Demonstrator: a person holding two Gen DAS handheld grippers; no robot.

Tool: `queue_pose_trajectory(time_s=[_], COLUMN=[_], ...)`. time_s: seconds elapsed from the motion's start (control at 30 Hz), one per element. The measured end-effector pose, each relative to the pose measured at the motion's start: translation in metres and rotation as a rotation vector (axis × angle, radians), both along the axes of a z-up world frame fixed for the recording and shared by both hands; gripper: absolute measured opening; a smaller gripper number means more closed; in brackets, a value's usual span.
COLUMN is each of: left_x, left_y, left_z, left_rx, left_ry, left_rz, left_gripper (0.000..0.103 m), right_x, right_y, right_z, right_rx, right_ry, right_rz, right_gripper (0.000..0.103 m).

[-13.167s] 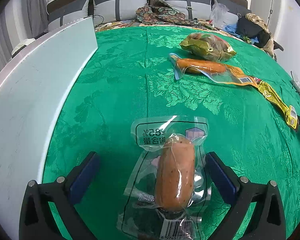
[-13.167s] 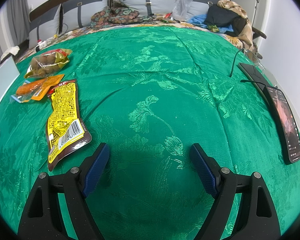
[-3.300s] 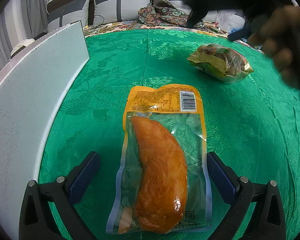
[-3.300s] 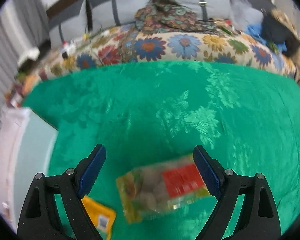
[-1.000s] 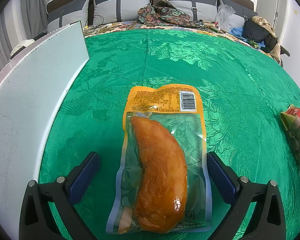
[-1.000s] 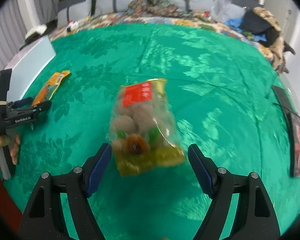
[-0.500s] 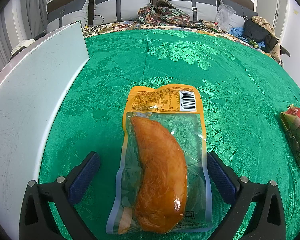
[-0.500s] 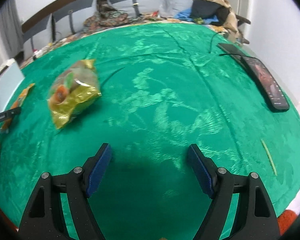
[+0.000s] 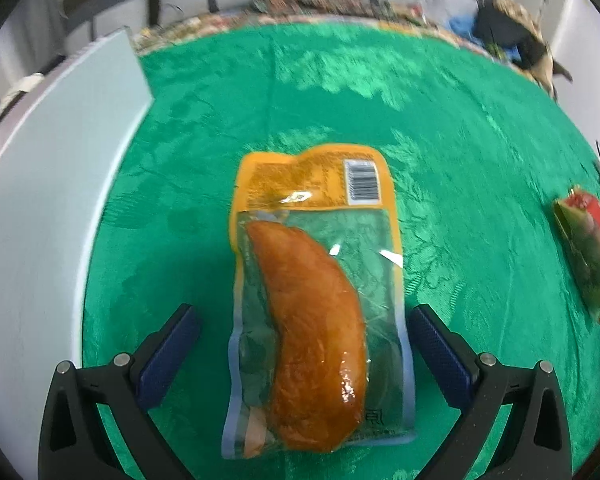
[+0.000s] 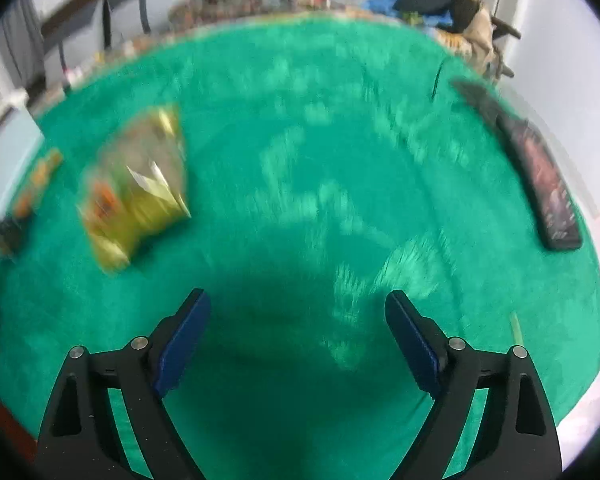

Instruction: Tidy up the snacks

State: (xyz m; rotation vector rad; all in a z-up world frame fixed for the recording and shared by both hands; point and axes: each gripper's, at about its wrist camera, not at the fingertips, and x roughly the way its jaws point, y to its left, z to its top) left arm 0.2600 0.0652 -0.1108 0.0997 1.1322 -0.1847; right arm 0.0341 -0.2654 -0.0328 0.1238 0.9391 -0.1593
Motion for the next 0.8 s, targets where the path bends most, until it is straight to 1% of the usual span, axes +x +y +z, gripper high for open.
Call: queue_pose_trajectory(time_s=[0.03,0.07,0.1,0.13,0.17,0.2,0.23,0.27,0.3,0.33,0.37,0.4,0.43,0.47,0.5,0.57,0.67,0.73,0.8], left_x=[0.002,0.003,0.005,0.007,0.007,0.007,0.005,0.004,0.001,-0.001,-0.006,-0.009,-0.013,-0.018,-0.024,-0.034,-0.053,-0.063,-0.074], left_y=[-0.001,-0.002,-0.003,-0.004,-0.005,-0.004,-0.004,-0.003,-0.002,-0.002,0.0,0.003,0.007,0.011,0.017,0.025,0.038,0.04,0.043], left_z=[0.001,0.002,0.002,0.002,0.003,0.005,0.007,0.009,0.01,0.011,0.013,0.014,0.016,0.018,0.021,0.025,0.033,0.038,0.044], left_rx=[-0.007,-0.012,-0.012,-0.007,0.008,0.012,0.004,0.011,0.004,0.008,0.009,0.001,-0.016,-0.037,-0.069,-0.111,-0.187,-0.211,-0.235], left_ry=[0.012,0.019,0.029,0.032,0.029,0.014,0.005,-0.001,0.0,-0.001,0.0,0.001,0.0,-0.001,-0.01,-0.019,-0.031,-0.04,-0.052], left_rz=[-0.008,-0.014,-0.017,-0.016,-0.009,-0.001,0.004,0.009,0.009,0.008,0.005,0.003,0.003,0.005,0.013,0.03,0.063,0.073,0.084], left_gripper=[0.103,0.103,0.102,0.1,0.094,0.089,0.079,0.072,0.068,0.062,0.057,0.056,0.054,0.054,0.053,0.053,0.053,0.053,0.053], right_x=[-0.001,0.002,0.006,0.015,0.026,0.036,0.044,0.053,0.066,0.072,0.08,0.083,0.082,0.079,0.074,0.06,0.04,0.026,0.017], right_y=[0.005,0.016,0.025,0.04,0.057,0.072,0.081,0.095,0.111,0.12,0.126,0.125,0.119,0.111,0.095,0.073,0.06,0.053,0.045], right_z=[0.013,0.03,0.037,0.046,0.049,0.048,0.046,0.04,0.028,0.019,0.007,0.002,0.004,0.008,0.014,0.025,0.037,0.042,0.042], right_rx=[-0.013,-0.03,-0.035,-0.041,-0.048,-0.066,-0.09,-0.144,-0.235,-0.286,-0.335,-0.331,-0.275,-0.22,-0.114,0.023,0.085,0.133,0.139], right_ry=[-0.034,-0.066,-0.071,-0.06,-0.038,-0.014,0.001,0.022,0.065,0.098,0.143,0.162,0.154,0.141,0.135,0.11,0.074,0.065,0.07], right_rz=[0.016,0.059,0.091,0.15,0.208,0.254,0.282,0.317,0.349,0.365,0.376,0.37,0.352,0.334,0.289,0.237,0.214,0.204,0.19], right_gripper=[0.092,0.092,0.092,0.092,0.092,0.092,0.092,0.092,0.092,0.092,0.091,0.089,0.073,0.06,0.061,0.06,0.06,0.06,0.06])
